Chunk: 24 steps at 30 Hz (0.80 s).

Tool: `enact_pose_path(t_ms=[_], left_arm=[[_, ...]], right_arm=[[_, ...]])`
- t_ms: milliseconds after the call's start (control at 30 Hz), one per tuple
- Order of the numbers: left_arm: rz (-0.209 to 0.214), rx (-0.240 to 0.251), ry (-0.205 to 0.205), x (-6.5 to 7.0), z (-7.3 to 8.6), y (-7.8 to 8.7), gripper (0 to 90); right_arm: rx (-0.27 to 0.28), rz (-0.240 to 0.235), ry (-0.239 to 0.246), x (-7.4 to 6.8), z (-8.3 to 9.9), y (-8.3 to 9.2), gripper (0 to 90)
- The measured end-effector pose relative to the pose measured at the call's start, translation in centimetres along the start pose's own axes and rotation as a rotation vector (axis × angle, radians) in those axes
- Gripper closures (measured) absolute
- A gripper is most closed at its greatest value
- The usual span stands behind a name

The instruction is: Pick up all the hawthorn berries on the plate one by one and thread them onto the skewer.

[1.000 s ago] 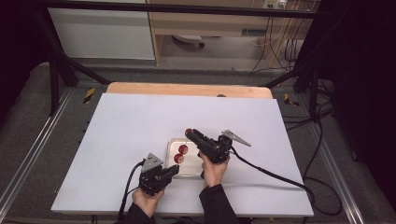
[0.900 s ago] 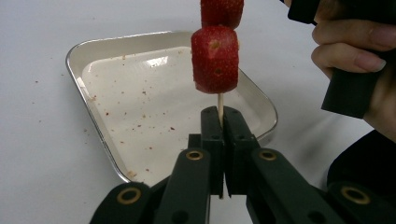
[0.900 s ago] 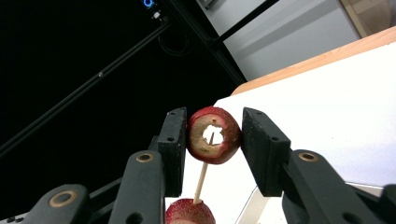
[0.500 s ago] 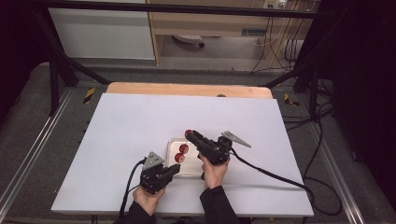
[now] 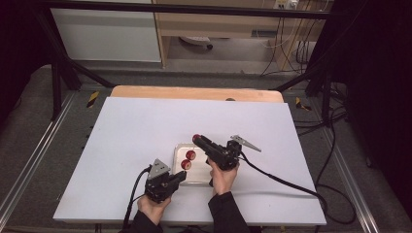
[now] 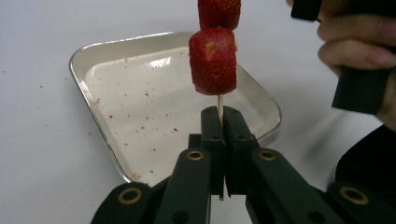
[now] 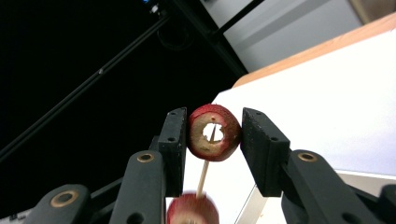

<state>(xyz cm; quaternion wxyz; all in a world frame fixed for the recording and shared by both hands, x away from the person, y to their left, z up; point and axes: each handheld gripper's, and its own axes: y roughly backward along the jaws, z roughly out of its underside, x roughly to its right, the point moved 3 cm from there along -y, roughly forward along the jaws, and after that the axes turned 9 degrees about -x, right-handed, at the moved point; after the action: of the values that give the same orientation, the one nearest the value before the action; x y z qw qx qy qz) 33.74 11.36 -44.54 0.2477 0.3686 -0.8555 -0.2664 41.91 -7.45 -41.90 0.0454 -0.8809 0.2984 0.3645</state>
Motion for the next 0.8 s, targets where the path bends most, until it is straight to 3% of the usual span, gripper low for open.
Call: enact_pose_path(t_ms=[133, 333, 433, 800], left_arm=[[0.014, 0.009, 0.013, -0.08, -0.14, 0.17, 88.6], [0.049, 0.018, 0.053, 0.27, -0.33, 0.4, 88.4], [0.057, 0.024, 0.077, 0.38, -0.46, 0.44, 88.4], [0.023, 0.019, 0.058, -0.37, -0.49, 0.04, 88.6]], right_arm=[[0.004, -0.006, 0.002, -0.14, -0.25, 0.14, 62.3], [0.01, 0.009, 0.057, 0.05, 0.28, -0.08, 62.4], [0.013, 0.006, 0.057, 0.0, 0.49, -0.12, 62.5], [-0.019, -0.017, 0.031, -0.3, 0.38, 0.22, 62.8]])
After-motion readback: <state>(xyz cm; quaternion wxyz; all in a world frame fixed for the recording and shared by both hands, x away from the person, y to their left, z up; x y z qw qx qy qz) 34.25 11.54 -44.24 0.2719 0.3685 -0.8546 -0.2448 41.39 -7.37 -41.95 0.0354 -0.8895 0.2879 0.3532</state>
